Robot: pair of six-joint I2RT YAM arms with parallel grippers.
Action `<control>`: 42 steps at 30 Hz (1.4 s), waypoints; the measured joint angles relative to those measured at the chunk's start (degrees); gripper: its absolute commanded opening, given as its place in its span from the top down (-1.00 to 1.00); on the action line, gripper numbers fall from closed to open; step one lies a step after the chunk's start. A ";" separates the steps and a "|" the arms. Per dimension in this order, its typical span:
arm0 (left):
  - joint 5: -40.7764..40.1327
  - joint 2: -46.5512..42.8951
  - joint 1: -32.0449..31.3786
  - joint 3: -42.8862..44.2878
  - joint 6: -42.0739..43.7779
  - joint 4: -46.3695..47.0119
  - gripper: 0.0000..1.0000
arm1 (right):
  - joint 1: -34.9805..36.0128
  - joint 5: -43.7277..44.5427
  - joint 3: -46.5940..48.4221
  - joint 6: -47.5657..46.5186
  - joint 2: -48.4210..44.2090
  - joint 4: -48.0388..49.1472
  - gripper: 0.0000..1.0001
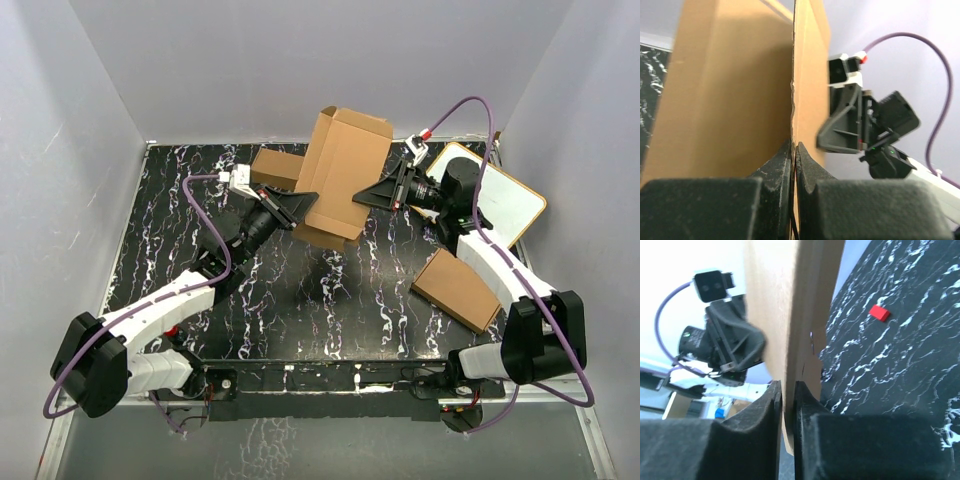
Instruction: Fold the paper box
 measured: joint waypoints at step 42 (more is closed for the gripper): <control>9.49 1.79 0.35 2.27 0.31 -2.67 1.00 | -8.85 -1.88 1.14 5.25 3.82 7.41 -0.20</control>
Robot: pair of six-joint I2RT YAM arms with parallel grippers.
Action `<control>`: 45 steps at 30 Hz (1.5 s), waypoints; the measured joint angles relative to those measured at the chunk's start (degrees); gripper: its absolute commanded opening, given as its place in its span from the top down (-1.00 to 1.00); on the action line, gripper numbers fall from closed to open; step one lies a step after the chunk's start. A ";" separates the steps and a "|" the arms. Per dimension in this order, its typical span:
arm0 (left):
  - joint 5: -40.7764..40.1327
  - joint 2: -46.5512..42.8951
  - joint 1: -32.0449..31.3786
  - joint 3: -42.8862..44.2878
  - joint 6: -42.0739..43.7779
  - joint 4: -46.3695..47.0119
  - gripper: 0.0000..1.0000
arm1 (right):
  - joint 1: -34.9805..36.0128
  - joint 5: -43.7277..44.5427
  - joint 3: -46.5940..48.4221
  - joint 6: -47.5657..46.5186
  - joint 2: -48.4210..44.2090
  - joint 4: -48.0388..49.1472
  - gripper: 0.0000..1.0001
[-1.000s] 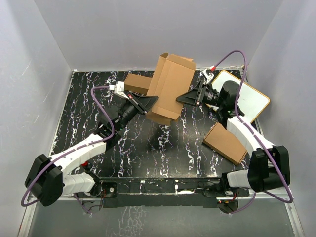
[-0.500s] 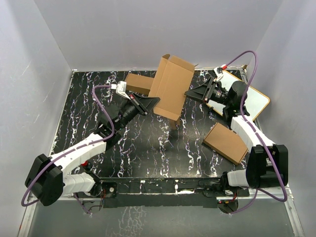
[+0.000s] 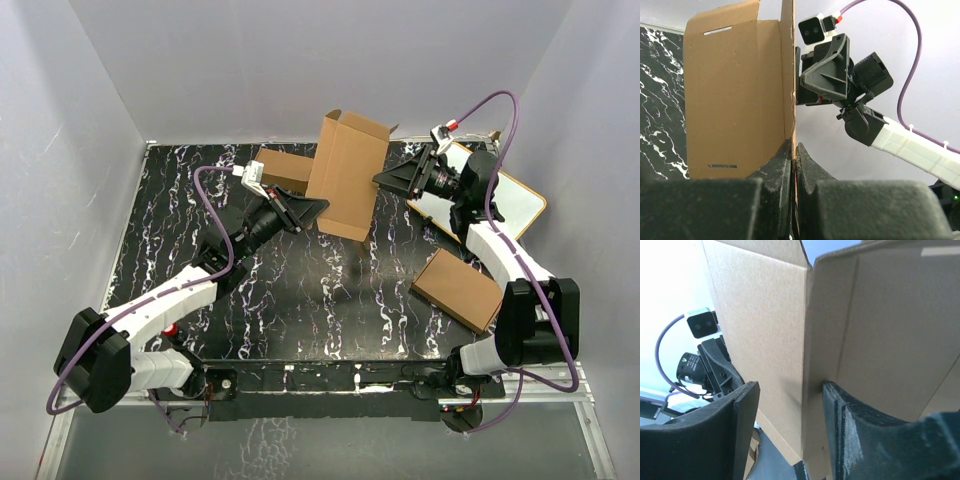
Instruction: Fold the paper box
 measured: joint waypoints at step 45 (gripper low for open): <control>0.28 3.15 2.62 -3.82 -8.83 8.61 0.31 | -0.24 5.77 -6.19 7.08 -0.90 6.84 0.84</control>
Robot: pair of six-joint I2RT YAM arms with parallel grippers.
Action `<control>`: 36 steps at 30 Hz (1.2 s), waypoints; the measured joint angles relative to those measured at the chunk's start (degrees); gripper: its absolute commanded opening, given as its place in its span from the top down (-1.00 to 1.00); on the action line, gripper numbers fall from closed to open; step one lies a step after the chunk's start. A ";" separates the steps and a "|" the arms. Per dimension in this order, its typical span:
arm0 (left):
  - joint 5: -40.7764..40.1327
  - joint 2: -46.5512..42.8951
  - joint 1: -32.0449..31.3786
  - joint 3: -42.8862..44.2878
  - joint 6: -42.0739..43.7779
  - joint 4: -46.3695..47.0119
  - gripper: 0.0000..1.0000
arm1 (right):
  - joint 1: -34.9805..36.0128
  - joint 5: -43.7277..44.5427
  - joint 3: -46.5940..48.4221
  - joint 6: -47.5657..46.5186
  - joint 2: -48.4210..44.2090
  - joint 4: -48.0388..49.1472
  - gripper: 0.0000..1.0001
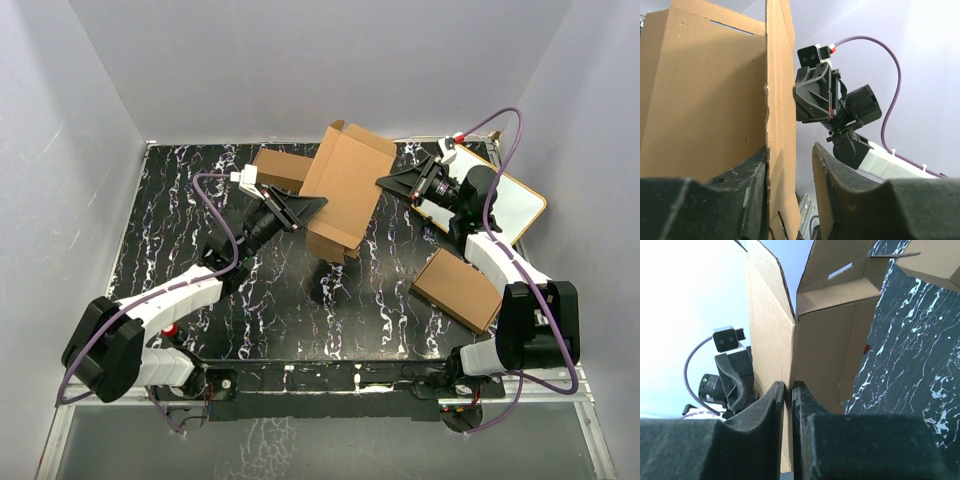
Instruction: Fold the paper box
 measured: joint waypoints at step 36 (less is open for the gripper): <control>27.36 -3.02 18.69 28.35 17.42 -36.20 1.00 | -19.91 -17.40 -3.67 -47.30 -13.51 -15.41 -0.45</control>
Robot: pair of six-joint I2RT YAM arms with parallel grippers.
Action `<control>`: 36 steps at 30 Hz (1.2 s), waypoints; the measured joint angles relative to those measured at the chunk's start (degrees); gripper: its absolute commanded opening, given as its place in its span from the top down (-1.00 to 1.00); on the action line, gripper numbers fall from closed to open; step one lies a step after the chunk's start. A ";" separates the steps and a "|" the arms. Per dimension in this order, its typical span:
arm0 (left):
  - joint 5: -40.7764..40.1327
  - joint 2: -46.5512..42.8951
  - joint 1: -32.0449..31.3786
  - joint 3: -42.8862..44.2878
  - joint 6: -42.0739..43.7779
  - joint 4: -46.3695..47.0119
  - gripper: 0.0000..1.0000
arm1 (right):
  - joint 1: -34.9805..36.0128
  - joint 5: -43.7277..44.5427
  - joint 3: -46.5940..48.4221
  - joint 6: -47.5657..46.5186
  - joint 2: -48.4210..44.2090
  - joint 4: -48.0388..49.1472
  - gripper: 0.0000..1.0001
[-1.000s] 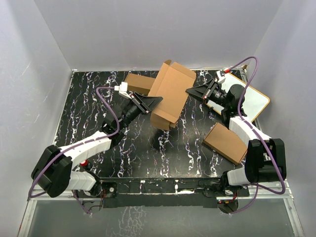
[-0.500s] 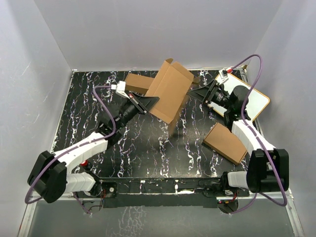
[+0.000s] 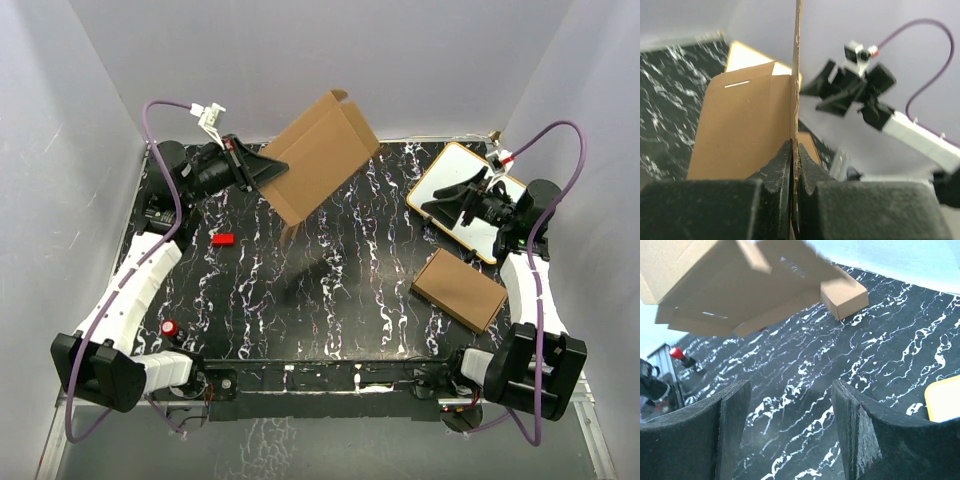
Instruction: Fold the paper box
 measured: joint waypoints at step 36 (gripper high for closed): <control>21.75 1.40 4.02 -12.13 27.36 -13.73 1.00 | 23.02 11.43 -5.97 -56.74 7.19 -22.18 -0.14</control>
